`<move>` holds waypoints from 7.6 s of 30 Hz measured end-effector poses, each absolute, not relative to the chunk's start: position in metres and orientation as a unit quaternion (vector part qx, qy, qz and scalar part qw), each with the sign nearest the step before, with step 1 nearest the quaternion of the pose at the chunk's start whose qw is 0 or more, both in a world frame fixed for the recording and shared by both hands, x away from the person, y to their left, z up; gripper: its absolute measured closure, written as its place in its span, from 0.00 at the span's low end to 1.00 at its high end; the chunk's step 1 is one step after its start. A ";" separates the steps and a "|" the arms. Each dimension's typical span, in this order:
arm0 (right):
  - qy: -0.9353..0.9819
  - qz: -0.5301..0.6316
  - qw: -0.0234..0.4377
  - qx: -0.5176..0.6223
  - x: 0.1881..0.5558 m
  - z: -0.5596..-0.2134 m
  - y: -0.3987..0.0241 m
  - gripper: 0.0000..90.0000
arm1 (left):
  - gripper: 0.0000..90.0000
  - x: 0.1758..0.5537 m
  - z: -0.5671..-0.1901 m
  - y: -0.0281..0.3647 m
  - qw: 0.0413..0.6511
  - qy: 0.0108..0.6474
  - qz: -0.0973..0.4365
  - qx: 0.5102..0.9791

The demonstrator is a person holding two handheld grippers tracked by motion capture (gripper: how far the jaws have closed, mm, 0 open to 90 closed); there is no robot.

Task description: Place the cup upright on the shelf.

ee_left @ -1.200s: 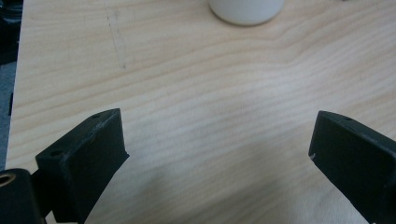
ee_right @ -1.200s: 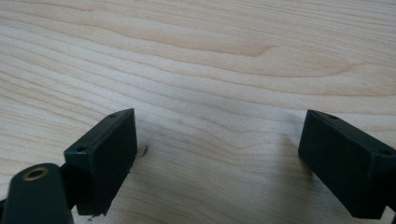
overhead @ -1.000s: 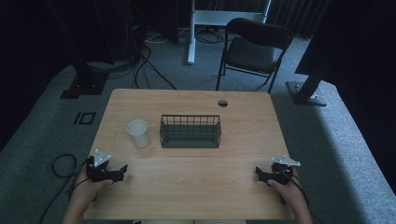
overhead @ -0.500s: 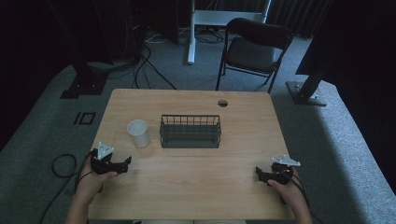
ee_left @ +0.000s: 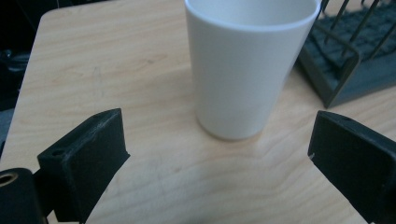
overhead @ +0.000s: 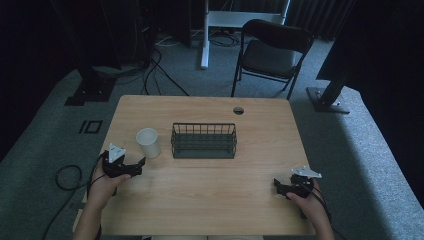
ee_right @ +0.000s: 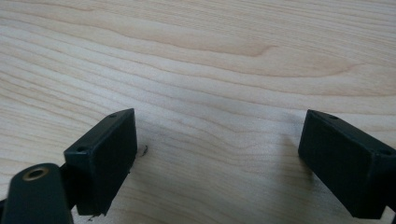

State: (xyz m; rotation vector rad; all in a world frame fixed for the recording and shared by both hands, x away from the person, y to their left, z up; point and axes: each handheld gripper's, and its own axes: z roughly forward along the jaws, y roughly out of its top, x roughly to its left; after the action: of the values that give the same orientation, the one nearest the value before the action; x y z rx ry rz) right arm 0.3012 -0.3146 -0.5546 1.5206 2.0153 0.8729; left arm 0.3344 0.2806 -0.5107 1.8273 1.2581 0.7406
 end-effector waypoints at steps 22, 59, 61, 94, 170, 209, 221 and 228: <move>0.733 0.318 0.233 0.554 0.301 -0.555 -0.314 0.12 | 0.05 0.360 -0.500 0.256 0.411 0.470 0.296 0.723; 0.733 0.318 0.232 0.554 0.301 -0.555 -0.314 0.12 | 0.22 0.389 -0.501 0.241 0.407 0.460 0.306 0.727; 0.733 0.318 0.232 0.554 0.301 -0.555 -0.314 0.12 | 0.22 0.389 -0.499 0.241 0.412 0.464 0.305 0.723; 0.733 0.318 0.233 0.554 0.301 -0.555 -0.314 0.12 | 0.22 0.389 -0.387 0.216 0.453 0.410 0.349 0.710; 0.733 0.318 0.232 0.554 0.301 -0.555 -0.314 0.12 | 0.22 0.424 -0.456 0.062 0.478 0.313 0.232 0.787; 0.733 0.318 0.233 0.554 0.301 -0.555 -0.314 0.12 | 0.10 0.404 -0.432 0.101 0.479 0.317 0.255 0.778; 0.733 0.318 0.232 0.554 0.301 -0.555 -0.314 0.12 | 0.10 0.396 -0.434 0.130 0.474 0.336 0.263 0.770; 0.733 0.318 0.233 0.554 0.301 -0.555 -0.314 0.12 | 0.10 0.389 -0.444 0.153 0.470 0.352 0.262 0.766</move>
State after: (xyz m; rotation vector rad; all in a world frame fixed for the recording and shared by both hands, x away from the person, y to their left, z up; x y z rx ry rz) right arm 0.3011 -0.3145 -0.5546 1.5216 2.0151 0.8733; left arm 0.3886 0.1529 -0.4445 1.8770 0.8632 0.6424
